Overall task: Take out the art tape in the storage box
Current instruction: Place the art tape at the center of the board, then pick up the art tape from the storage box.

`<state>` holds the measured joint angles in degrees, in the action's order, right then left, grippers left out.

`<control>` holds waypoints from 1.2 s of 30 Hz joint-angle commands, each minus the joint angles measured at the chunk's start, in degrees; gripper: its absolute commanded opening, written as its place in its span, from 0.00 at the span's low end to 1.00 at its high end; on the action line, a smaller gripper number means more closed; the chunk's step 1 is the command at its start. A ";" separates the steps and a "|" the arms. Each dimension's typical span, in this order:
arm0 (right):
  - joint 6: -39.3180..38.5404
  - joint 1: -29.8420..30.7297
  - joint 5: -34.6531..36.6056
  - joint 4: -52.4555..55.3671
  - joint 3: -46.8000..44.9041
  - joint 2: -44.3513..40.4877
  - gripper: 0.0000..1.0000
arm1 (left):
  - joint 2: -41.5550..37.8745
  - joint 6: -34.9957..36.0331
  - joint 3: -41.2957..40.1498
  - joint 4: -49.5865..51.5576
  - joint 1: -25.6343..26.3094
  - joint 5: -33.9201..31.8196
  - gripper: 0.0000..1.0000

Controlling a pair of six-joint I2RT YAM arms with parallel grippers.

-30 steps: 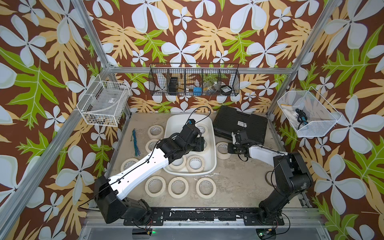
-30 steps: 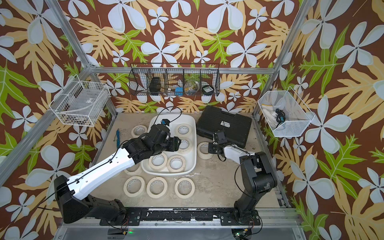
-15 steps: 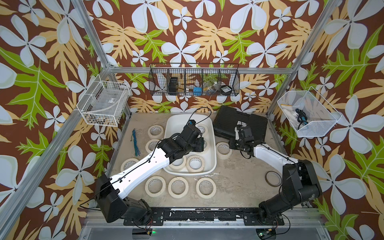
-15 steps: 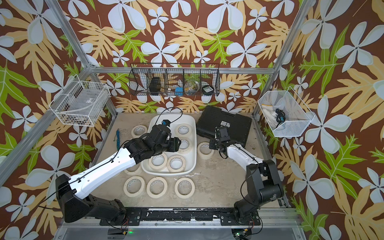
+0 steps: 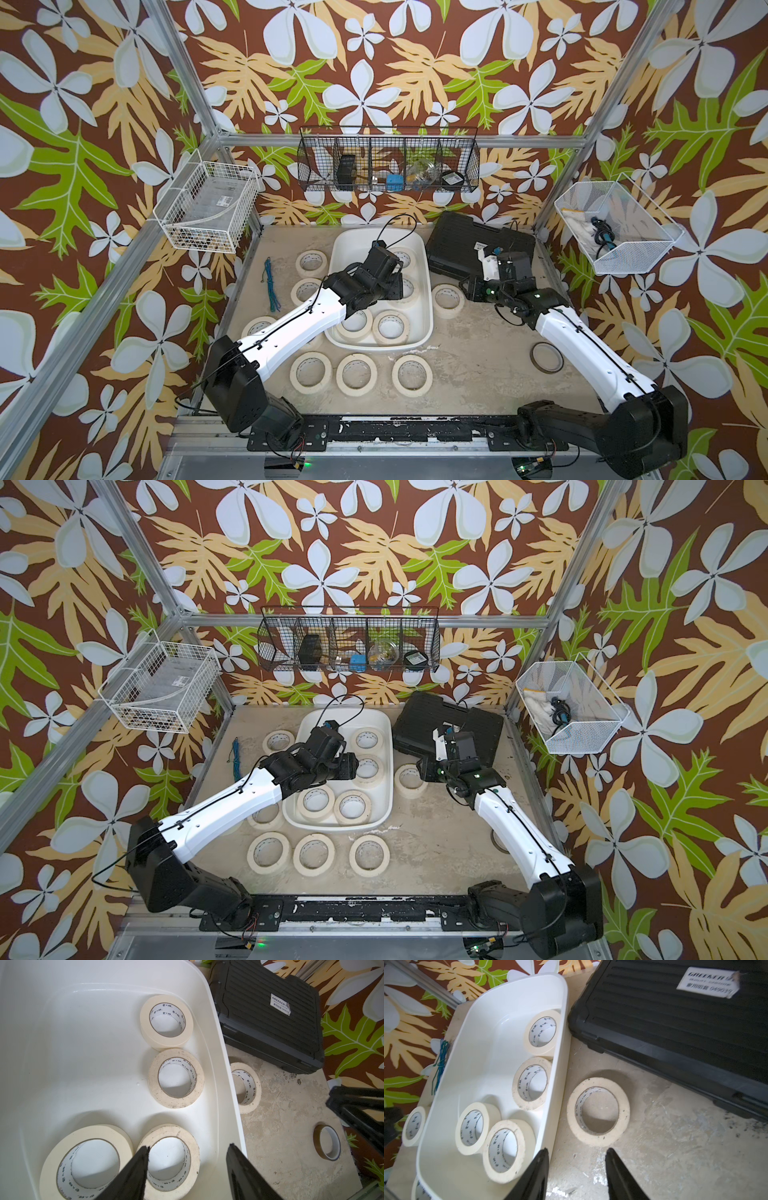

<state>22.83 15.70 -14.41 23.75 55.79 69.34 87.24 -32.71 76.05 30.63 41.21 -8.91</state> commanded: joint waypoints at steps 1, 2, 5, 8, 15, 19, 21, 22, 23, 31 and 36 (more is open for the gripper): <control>0.64 1.17 -3.08 3.18 -0.52 -1.97 0.48 | 1.49 0.27 -0.11 -1.95 -1.31 0.82 0.64; 0.64 1.57 -3.38 3.47 -0.83 -2.80 0.48 | 2.32 0.26 -0.11 -2.24 -1.80 1.04 0.64; 1.11 2.87 -3.45 4.03 -1.66 -5.02 0.48 | 4.61 0.23 0.06 -2.33 -2.78 1.07 0.64; 1.86 4.24 -3.48 3.86 -3.13 -6.85 0.48 | 7.30 -0.14 -0.03 -2.81 -3.68 0.19 0.64; 2.57 6.68 -2.99 4.25 -5.59 -8.17 0.48 | 13.17 -0.34 -1.99 -7.85 -7.03 2.90 0.63; 2.32 6.85 -2.59 4.21 -5.96 -8.26 0.48 | 17.15 0.24 -0.81 -10.38 -7.46 4.74 0.62; 2.23 6.87 -2.63 4.19 -5.87 -8.09 0.48 | 19.41 0.06 0.41 -10.80 -7.56 5.28 0.62; 2.15 6.88 -2.61 4.28 -5.74 -7.92 0.48 | 20.57 0.06 0.96 -11.18 -7.63 6.04 0.62; 2.09 6.86 -2.63 4.38 -5.61 -7.78 0.48 | 21.39 -0.12 1.33 -11.58 -7.67 6.40 0.61; 1.97 6.80 -2.54 4.51 -5.25 -7.81 0.47 | 26.13 -0.25 3.05 -12.43 -7.94 6.04 0.56; 2.26 6.83 -2.89 4.24 -5.19 -7.99 0.47 | 27.57 -0.86 2.48 -13.68 -8.69 7.14 0.51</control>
<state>25.21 22.48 -17.52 28.25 50.35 61.58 114.48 -33.01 78.67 18.48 32.88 -2.50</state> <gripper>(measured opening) 0.469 0.510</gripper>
